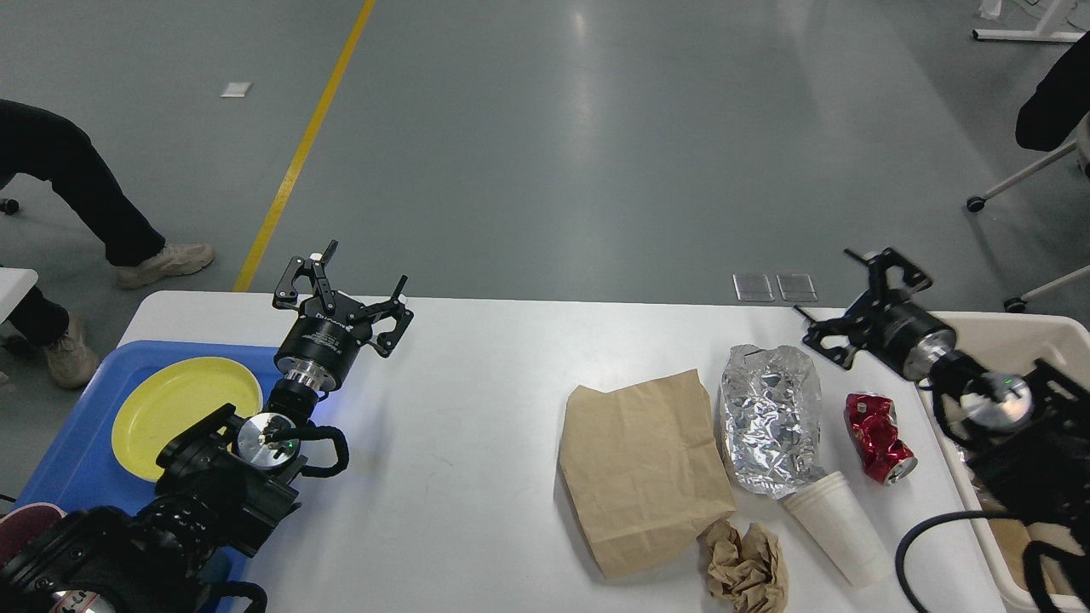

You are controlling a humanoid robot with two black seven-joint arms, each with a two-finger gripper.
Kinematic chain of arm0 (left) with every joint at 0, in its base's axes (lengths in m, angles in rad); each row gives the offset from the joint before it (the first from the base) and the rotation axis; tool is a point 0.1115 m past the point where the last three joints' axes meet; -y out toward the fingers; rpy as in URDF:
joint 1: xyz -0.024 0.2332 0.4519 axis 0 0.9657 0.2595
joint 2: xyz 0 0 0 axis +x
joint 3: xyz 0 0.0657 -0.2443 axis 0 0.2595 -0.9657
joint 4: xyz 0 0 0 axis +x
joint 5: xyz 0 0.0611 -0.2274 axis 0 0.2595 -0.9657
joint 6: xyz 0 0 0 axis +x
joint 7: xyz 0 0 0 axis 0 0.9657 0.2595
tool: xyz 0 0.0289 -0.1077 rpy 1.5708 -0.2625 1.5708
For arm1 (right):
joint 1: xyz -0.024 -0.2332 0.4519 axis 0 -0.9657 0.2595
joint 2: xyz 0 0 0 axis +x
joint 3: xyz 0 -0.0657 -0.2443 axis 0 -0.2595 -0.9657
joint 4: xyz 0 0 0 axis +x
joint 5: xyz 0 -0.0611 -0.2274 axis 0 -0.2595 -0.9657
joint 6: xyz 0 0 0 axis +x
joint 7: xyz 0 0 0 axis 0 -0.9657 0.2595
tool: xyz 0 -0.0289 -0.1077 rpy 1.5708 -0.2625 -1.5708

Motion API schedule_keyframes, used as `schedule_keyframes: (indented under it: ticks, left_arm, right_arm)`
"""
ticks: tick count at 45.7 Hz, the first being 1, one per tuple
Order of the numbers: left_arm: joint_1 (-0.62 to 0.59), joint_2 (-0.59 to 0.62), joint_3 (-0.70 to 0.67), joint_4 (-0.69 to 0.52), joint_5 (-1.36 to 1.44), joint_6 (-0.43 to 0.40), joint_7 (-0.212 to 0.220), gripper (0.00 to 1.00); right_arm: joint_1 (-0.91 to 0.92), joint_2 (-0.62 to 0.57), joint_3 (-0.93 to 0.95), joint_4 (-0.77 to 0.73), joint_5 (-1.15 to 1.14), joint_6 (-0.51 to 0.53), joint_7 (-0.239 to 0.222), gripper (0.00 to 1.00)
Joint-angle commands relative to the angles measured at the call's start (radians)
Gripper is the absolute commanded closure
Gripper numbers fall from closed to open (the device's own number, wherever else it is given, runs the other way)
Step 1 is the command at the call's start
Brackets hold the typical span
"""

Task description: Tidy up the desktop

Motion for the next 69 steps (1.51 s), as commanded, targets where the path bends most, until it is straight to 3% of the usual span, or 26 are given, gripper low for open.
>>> schedule_keyframes:
  ticks: [1,42,69]
  left_arm:
    - [0.001,0.000,0.000,0.000,0.000,0.000,0.000,0.03]
    - [0.001,0.000,0.000,0.000,0.000,-0.001,0.000,0.03]
    - [0.001,0.000,0.000,0.000,0.000,0.000,0.000,0.03]
  right_arm:
    - [0.031,-0.059,0.001,-0.002,0.000,-0.001,0.000,0.00]
    - [-0.007,0.008,-0.007,-0.025,0.000,-0.003,0.000,0.00]
    - [0.002,-0.012,-0.010,-0.041,-0.001,-0.001,0.000,0.00]
